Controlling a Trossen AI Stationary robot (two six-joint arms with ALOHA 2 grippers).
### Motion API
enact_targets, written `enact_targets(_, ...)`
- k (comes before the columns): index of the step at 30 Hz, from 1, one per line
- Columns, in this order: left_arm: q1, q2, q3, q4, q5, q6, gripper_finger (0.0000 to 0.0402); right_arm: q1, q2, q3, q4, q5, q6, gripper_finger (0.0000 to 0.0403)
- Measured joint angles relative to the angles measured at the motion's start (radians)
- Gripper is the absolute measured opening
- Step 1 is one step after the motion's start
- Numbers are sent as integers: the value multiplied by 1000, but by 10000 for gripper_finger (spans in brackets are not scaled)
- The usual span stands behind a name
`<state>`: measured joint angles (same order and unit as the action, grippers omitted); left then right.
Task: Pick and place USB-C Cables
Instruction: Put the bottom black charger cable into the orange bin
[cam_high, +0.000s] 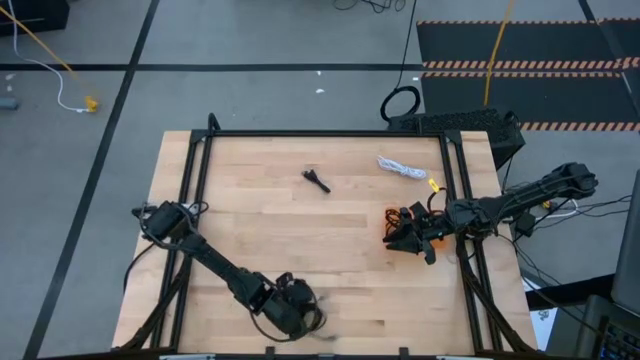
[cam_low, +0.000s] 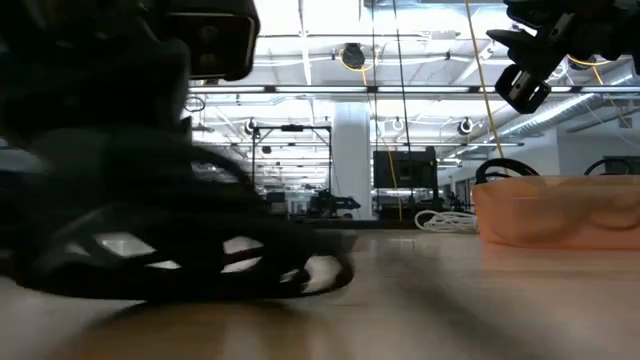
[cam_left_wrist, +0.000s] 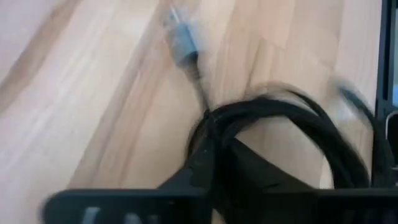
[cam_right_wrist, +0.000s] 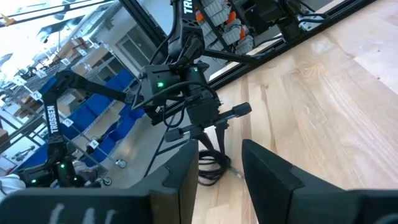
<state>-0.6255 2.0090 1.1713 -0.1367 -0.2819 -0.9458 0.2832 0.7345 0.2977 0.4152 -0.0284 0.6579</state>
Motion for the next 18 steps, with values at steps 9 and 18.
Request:
enact_targets(9,56,-19,-4,43,-5,5,8,0,0,0,19,5,-27,116)
enact_targets(18,134,-151,-3,24,-178,148,8,0,-2,0,126,76,-76,116)
